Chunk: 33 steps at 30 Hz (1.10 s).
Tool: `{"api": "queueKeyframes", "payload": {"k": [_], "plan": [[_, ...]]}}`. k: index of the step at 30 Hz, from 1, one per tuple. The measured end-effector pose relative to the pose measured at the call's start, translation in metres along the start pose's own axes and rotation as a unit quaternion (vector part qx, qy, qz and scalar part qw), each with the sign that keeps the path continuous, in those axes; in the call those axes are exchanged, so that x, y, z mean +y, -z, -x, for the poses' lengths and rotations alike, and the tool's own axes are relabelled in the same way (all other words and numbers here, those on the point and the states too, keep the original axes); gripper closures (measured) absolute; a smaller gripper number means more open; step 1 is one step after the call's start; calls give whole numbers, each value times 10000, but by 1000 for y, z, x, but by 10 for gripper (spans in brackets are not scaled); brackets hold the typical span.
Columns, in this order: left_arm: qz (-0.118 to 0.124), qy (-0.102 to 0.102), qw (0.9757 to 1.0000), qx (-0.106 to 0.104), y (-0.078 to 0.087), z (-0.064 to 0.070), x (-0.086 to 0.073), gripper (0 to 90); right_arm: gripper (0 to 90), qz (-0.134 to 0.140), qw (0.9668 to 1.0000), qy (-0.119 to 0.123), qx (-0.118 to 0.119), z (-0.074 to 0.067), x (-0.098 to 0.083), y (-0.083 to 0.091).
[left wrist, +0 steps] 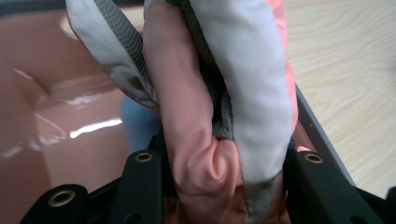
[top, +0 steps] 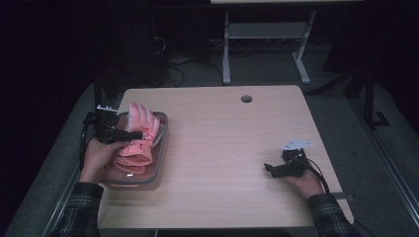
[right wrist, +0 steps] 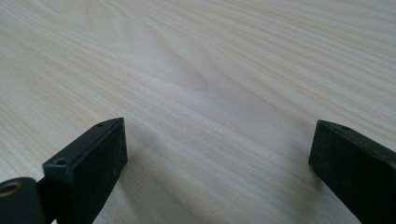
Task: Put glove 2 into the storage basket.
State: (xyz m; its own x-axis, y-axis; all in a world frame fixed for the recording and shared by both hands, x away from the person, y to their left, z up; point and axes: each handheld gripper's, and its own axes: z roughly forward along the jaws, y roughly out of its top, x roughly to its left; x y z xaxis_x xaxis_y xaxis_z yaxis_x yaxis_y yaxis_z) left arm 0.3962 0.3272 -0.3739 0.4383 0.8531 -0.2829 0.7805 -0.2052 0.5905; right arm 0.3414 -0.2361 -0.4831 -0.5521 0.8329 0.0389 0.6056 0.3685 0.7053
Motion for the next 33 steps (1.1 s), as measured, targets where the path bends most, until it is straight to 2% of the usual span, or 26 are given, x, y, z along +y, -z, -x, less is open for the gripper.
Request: {"api": "queueKeyframes", "payload": {"k": [3,10,13,19,28,33], "plan": [[-115,-23,9999,38,-8,1,-2,592,39,1,10000,1,-1,0,0,0],[-285,61,9996,-11,-21,-4,-11,588,38,1,10000,1,0,0,0,0],[-285,122,9995,-34,-26,-6,-15,587,39,0,10000,0,0,0,0,0],[-294,83,9995,-66,-28,-8,-18,578,39,2,10000,3,5,0,0,0],[-231,-7,9995,-197,-22,-10,-13,322,39,1,10000,3,6,0,0,0],[-92,-105,9999,-87,-14,-11,-12,209,39,2,10000,5,9,0,0,0]]}}
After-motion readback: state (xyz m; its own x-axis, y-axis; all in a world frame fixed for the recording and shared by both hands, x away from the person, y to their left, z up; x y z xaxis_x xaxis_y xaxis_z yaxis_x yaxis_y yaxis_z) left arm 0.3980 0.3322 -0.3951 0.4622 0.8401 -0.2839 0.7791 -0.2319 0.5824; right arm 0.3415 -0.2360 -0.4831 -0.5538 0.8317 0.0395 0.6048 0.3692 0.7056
